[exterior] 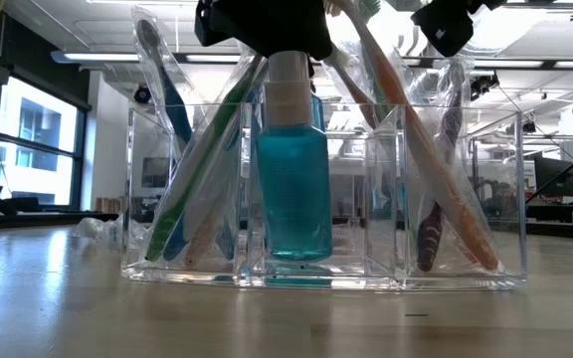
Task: Pick & Place toothbrushing station
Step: Put the mouthwash into the transparent organizer
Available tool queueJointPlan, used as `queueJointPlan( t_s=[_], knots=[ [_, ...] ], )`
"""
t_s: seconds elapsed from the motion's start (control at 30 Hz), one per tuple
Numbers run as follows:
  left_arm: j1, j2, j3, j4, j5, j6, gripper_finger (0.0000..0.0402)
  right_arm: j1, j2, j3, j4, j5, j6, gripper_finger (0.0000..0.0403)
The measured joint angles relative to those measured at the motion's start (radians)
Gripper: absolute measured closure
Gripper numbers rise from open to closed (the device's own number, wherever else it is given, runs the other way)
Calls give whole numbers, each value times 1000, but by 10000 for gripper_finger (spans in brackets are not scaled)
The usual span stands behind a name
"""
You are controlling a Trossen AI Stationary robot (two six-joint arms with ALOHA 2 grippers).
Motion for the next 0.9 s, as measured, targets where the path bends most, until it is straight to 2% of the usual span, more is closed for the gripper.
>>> queueJointPlan(
  t_s=[0.3, 0.43, 0.77, 0.9],
  knots=[
    [0, -2, 2, 8, -4, 10, 272, 0, 0, 0, 0, 0, 0, 210],
    [0, -17, 57, -29, -20, 31, 272, 0, 0, 0, 0, 0, 0, 210],
    [-1, -16, 186, -215, -34, 28, 272, 0, 0, 0, -1, -3, 0, 210],
    [-1, -16, 289, -333, -86, 31, 272, 0, 0, 0, -3, -3, 0, 210]
  ],
)
